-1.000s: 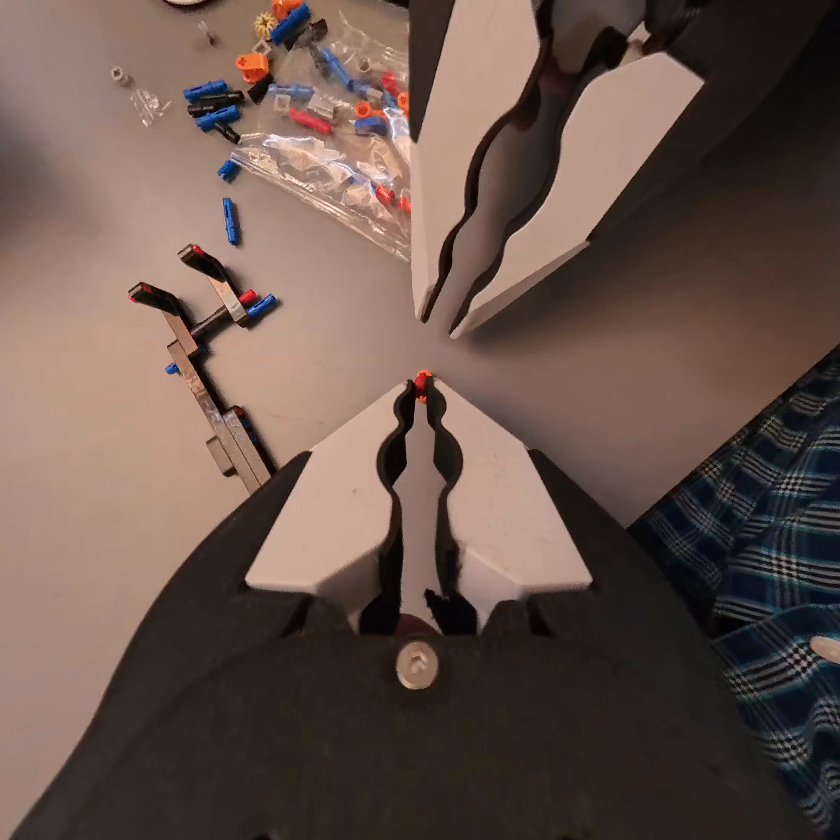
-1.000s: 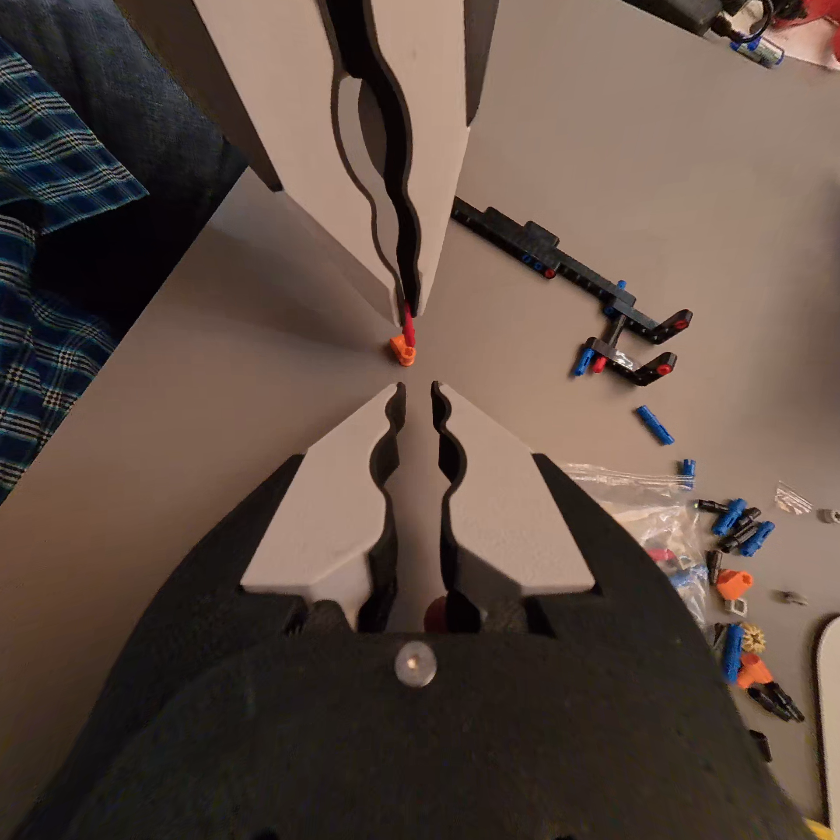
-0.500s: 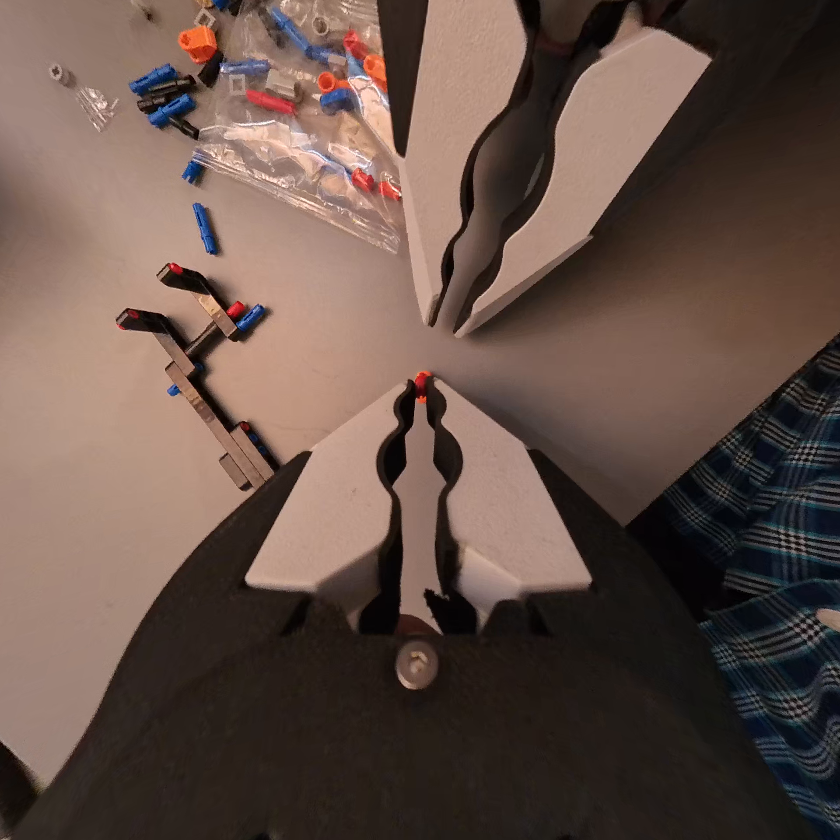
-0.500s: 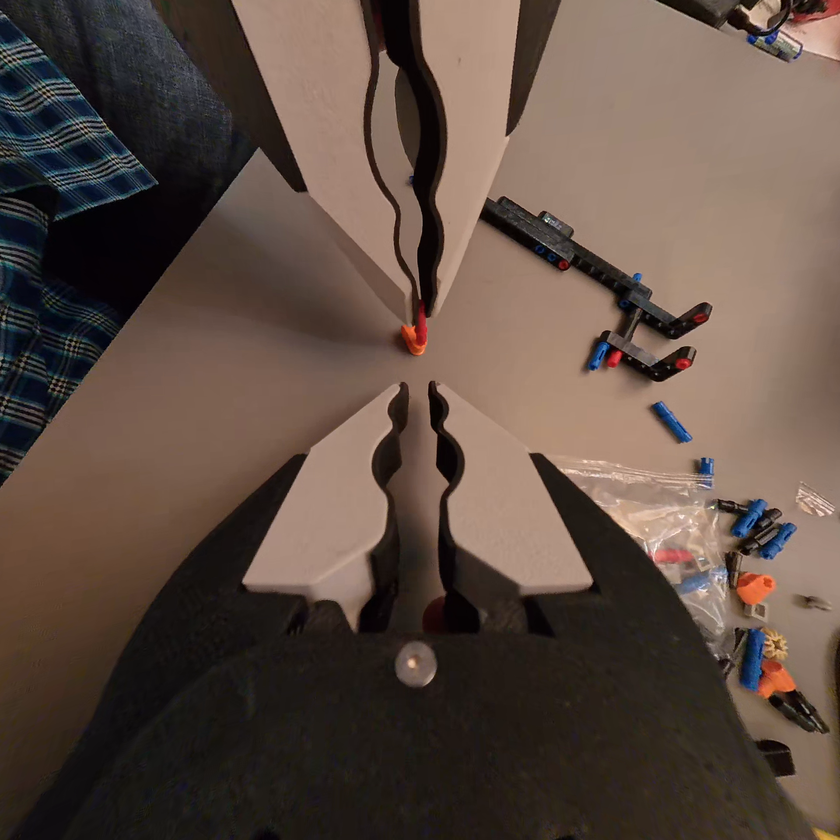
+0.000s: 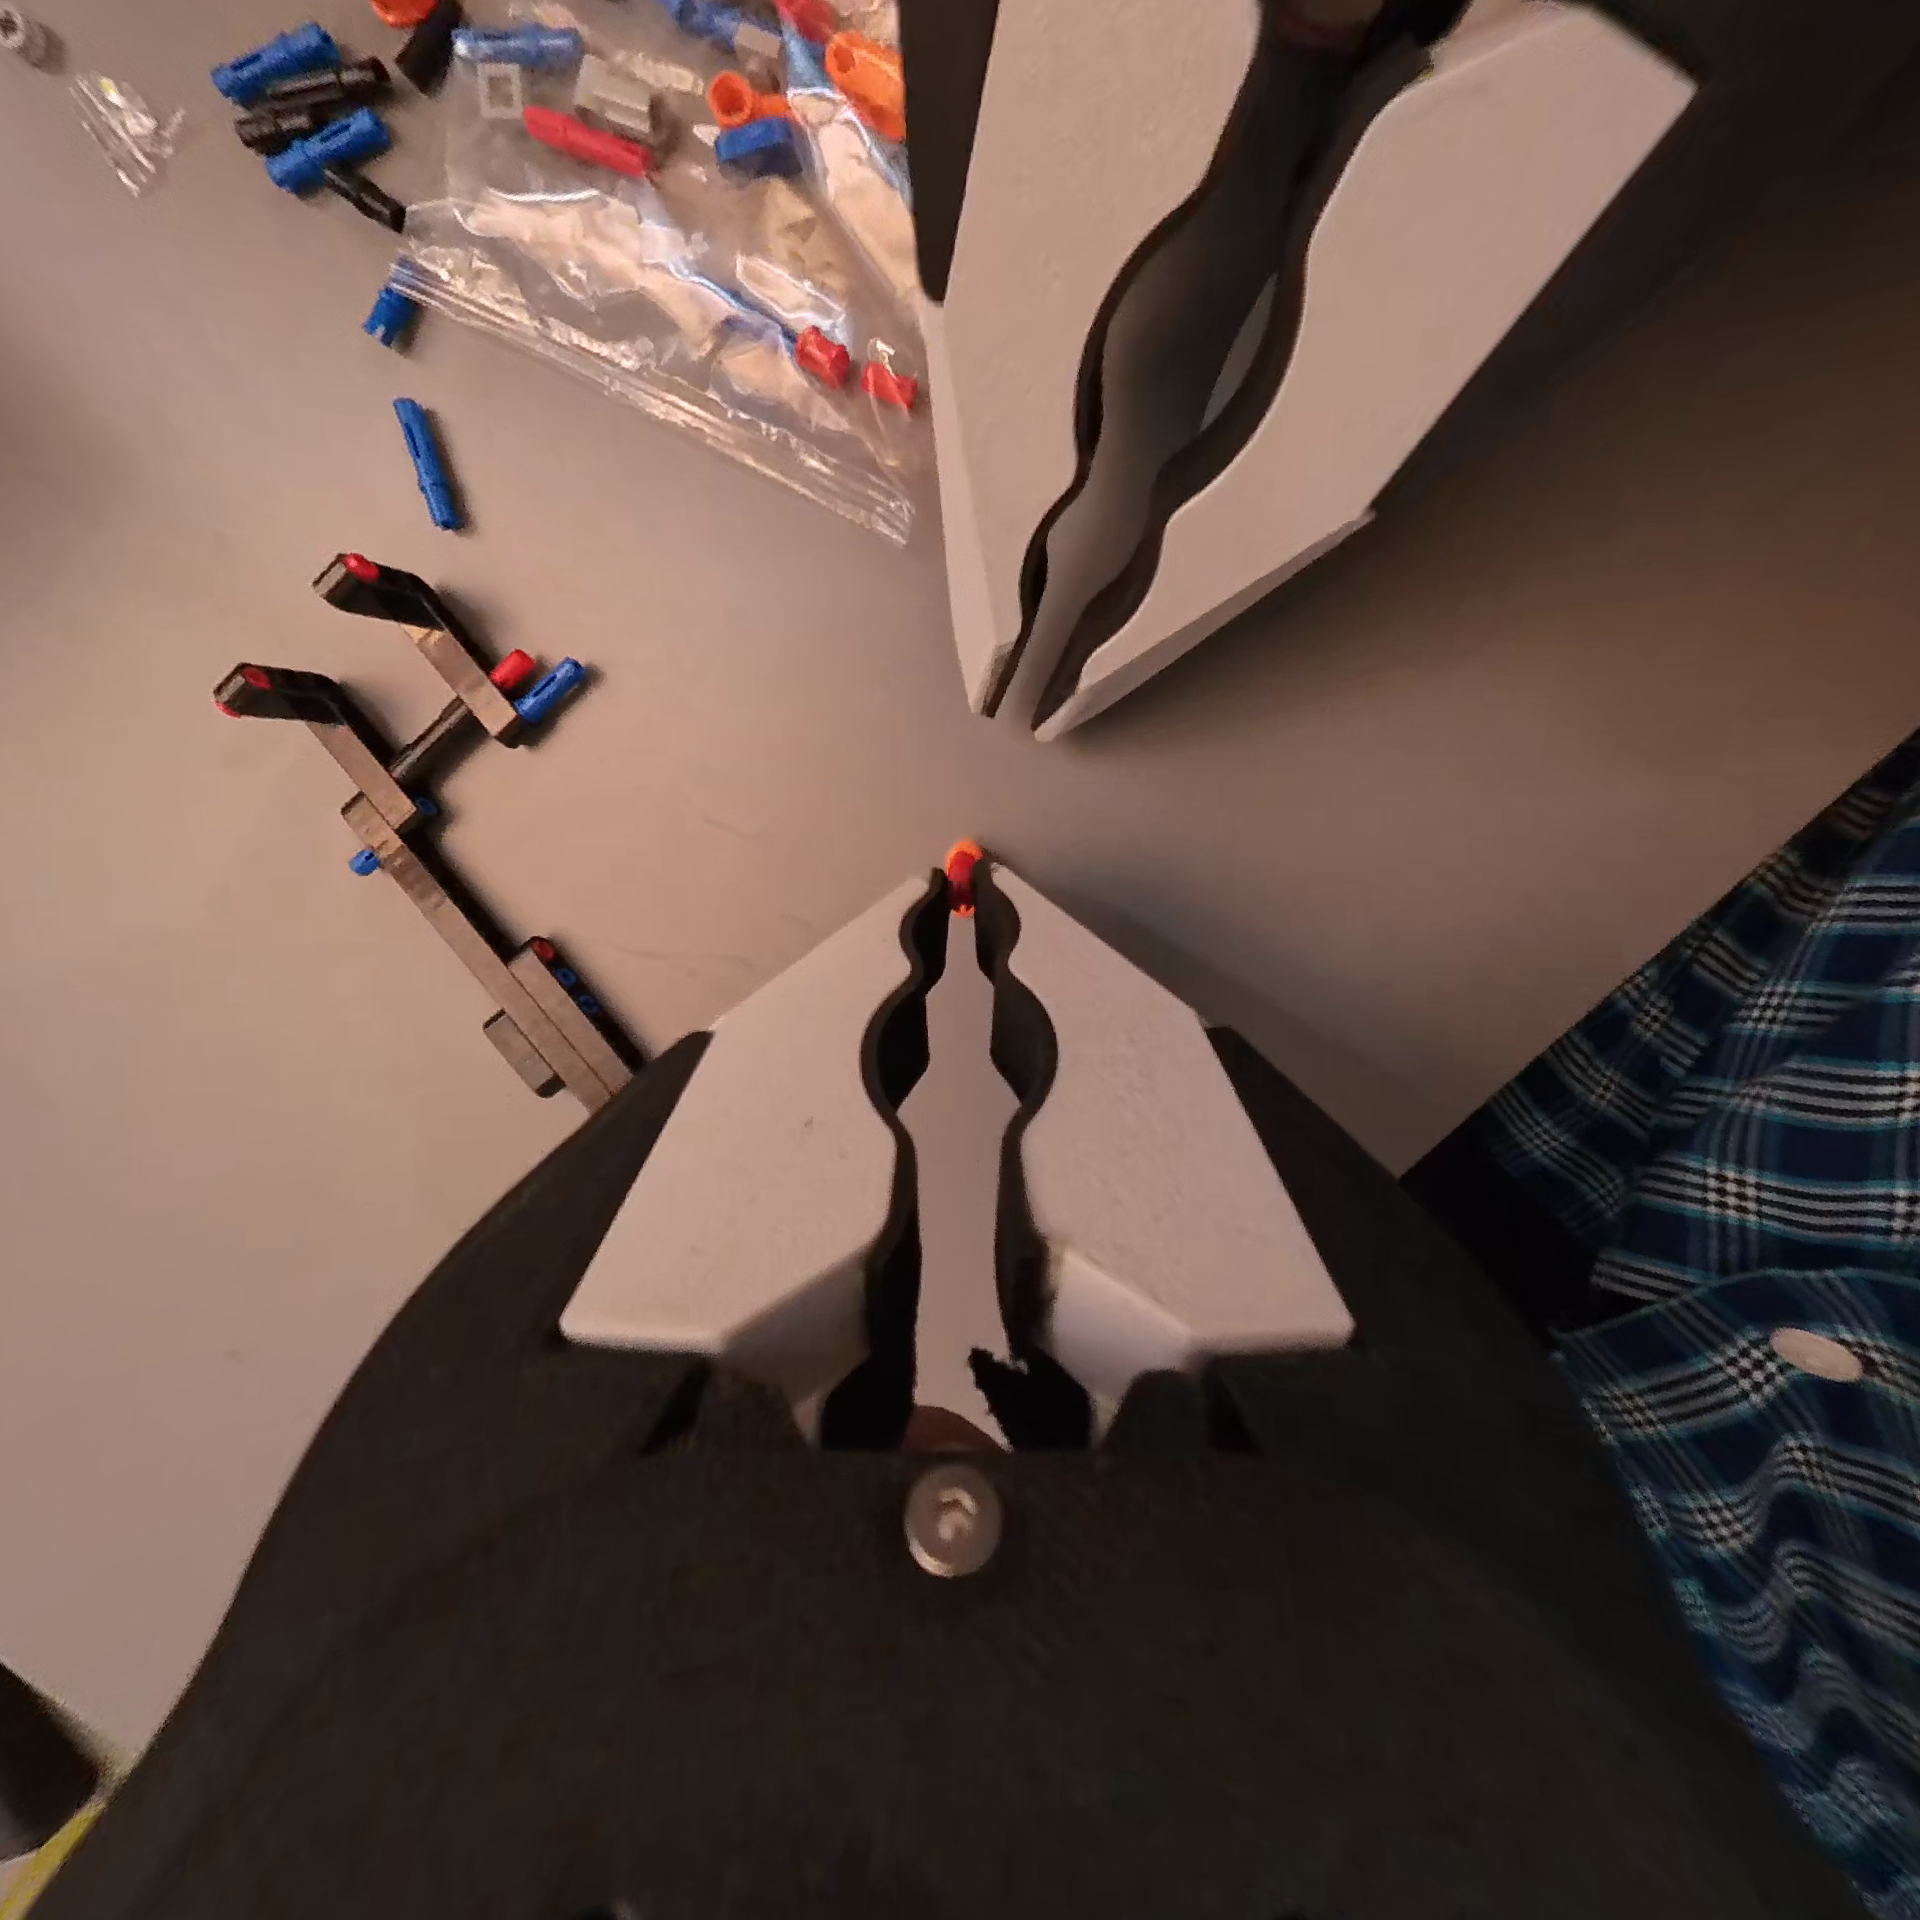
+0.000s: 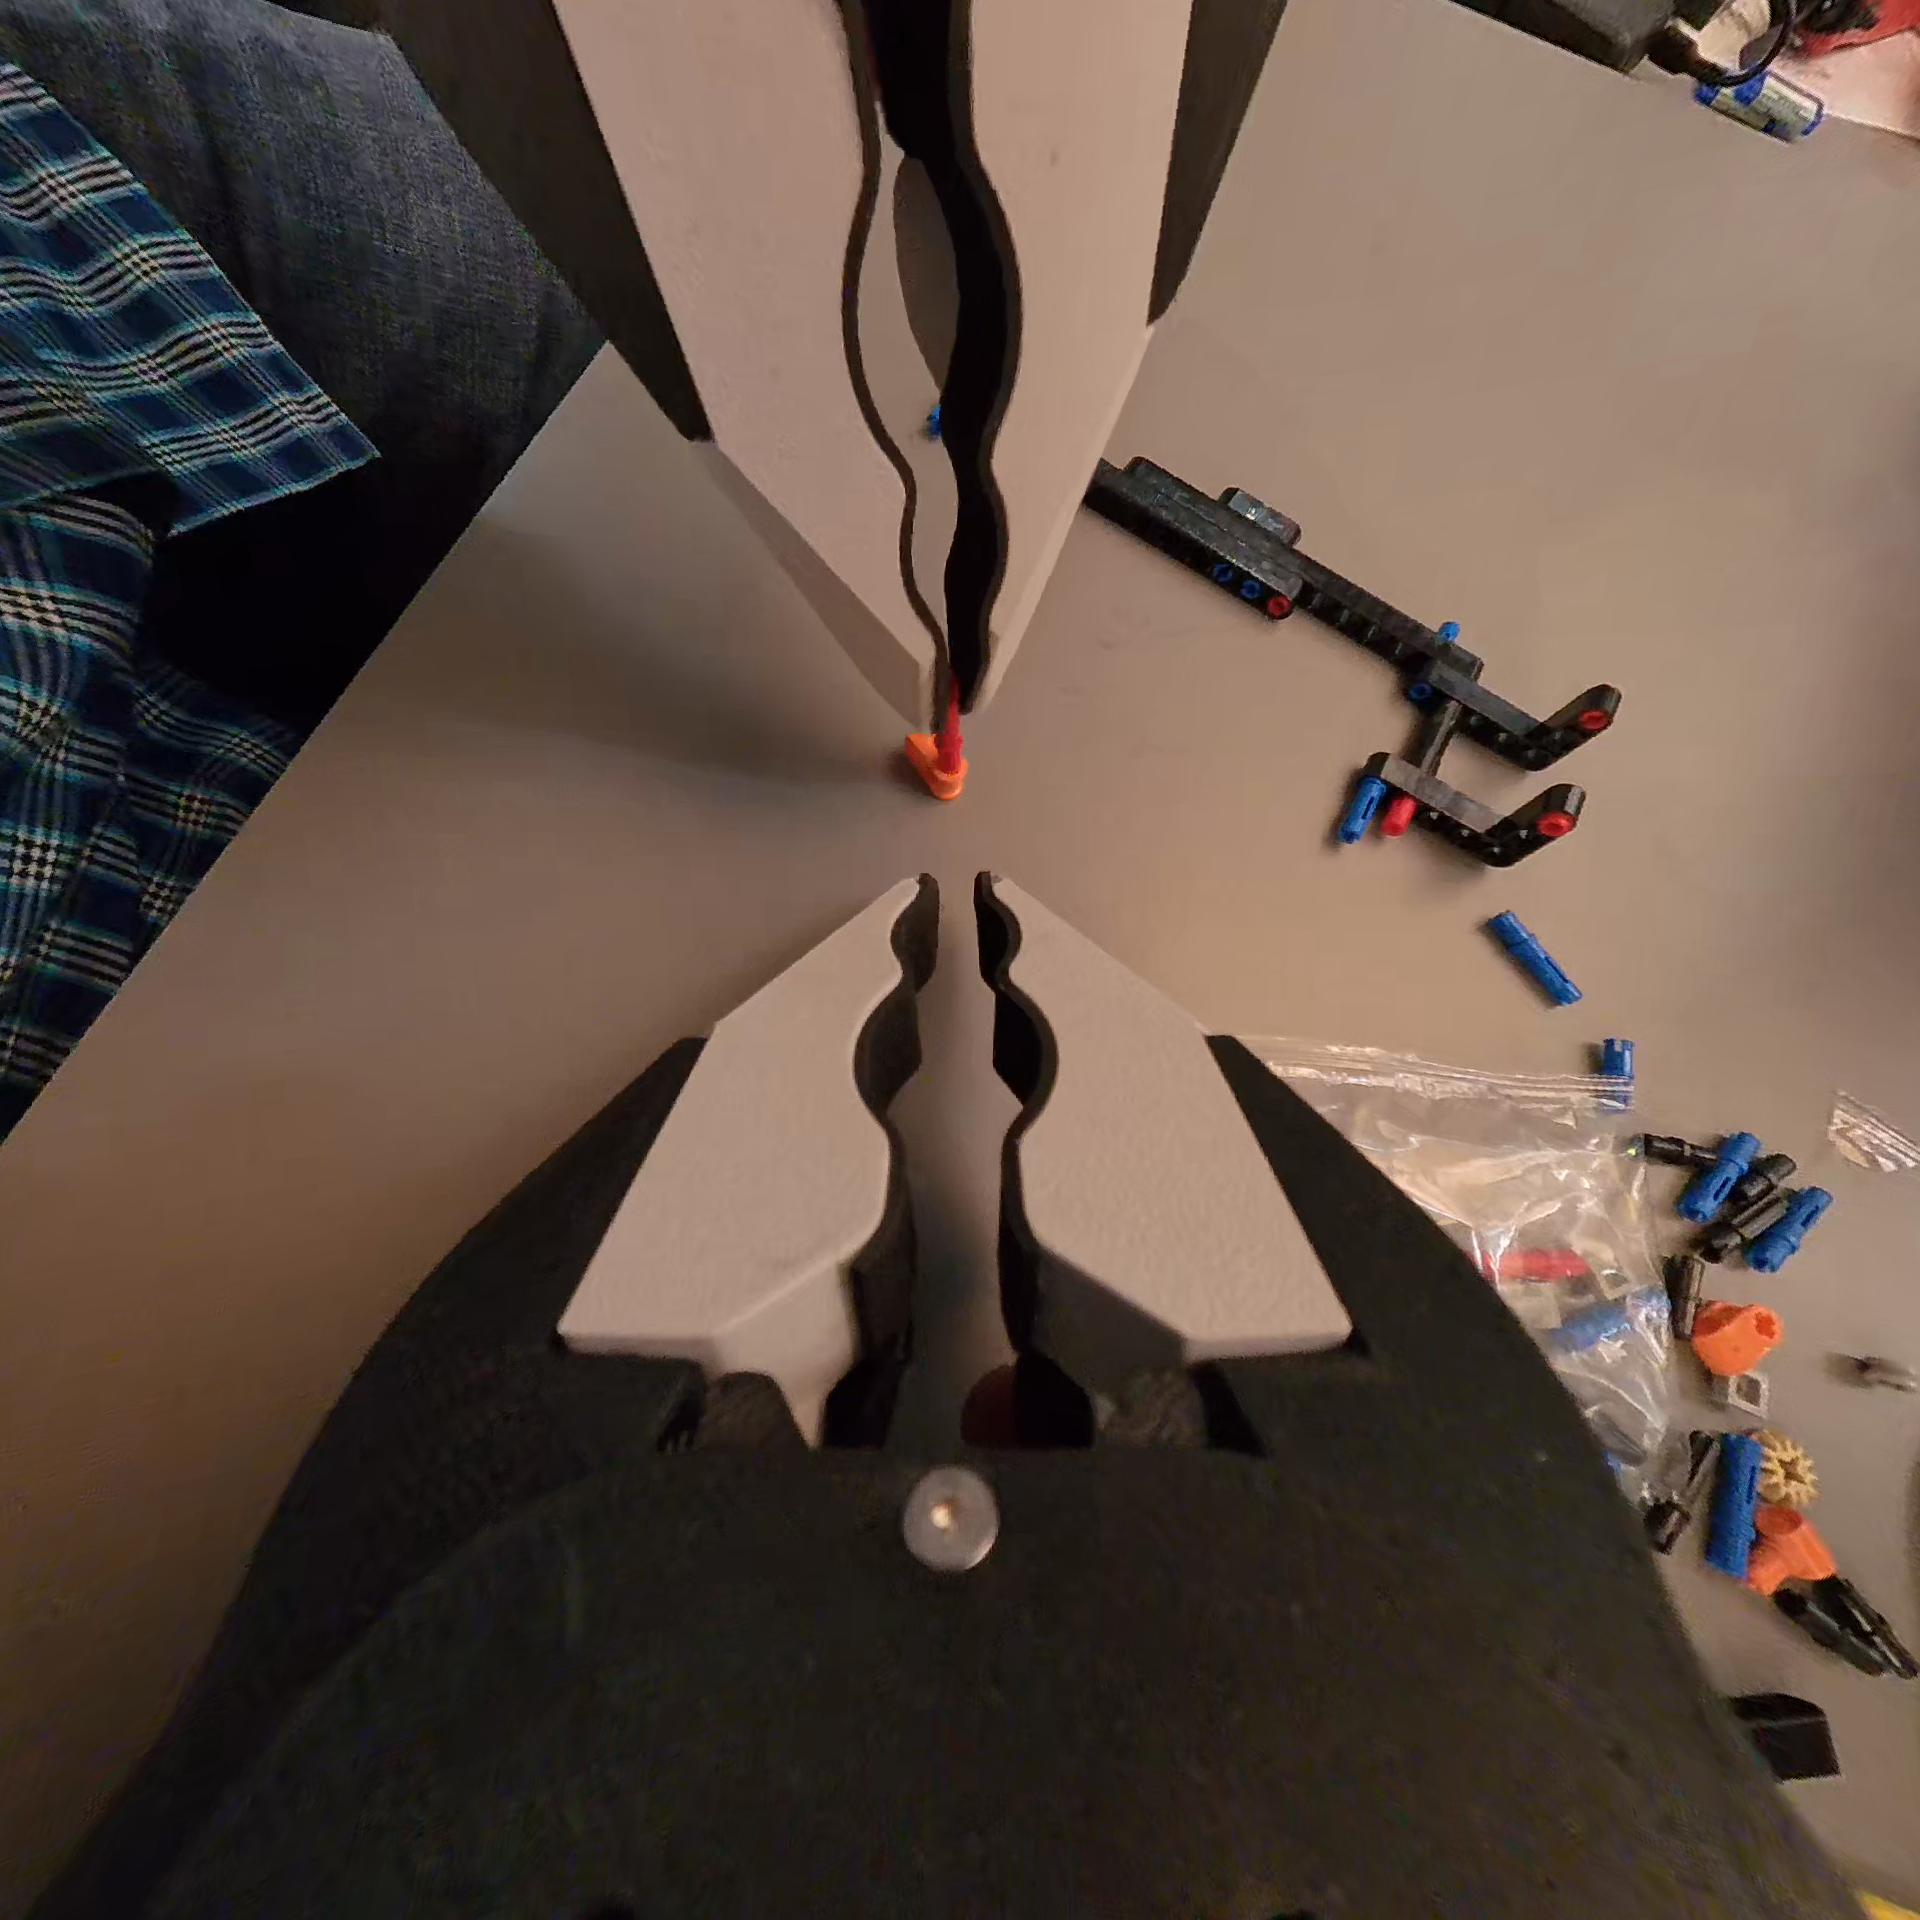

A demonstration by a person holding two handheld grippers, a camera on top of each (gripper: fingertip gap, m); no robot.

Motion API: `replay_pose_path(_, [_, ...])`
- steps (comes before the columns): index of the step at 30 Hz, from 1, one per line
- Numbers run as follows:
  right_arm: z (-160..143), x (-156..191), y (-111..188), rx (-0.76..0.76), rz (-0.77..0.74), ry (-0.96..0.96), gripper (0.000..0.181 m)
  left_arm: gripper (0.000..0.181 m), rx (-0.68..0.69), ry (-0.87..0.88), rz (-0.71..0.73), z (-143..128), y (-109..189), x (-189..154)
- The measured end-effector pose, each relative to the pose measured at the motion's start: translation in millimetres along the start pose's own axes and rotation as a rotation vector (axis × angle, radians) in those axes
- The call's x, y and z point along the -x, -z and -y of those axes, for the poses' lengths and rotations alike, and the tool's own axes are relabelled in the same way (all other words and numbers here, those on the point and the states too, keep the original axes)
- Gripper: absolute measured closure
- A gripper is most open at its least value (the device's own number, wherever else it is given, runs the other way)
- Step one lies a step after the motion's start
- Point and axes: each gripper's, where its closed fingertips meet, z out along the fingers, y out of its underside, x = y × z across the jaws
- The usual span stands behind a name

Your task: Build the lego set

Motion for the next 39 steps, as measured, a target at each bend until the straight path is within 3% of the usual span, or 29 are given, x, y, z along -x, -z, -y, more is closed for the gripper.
replay_pose_path(23, [1.3,-1.1,3.8,-0.022,0.009,-0.021,0.181,0.179,0.17,0.031,-0.069,3.1,-4.7,2.0])
replay_pose_path(34, [0.6,-1.6,4.0,-0.021,0.006,-0.021,0.181,0.179,0.136,0.027,0.011,3.8,-6.4,2.0])
replay_pose_path(39, [0.9,-3.7,6.8,-0.033,0.006,-0.038,0.178,0.178,0.043,0.099,-0.031,8.8,-8.2,2.0])
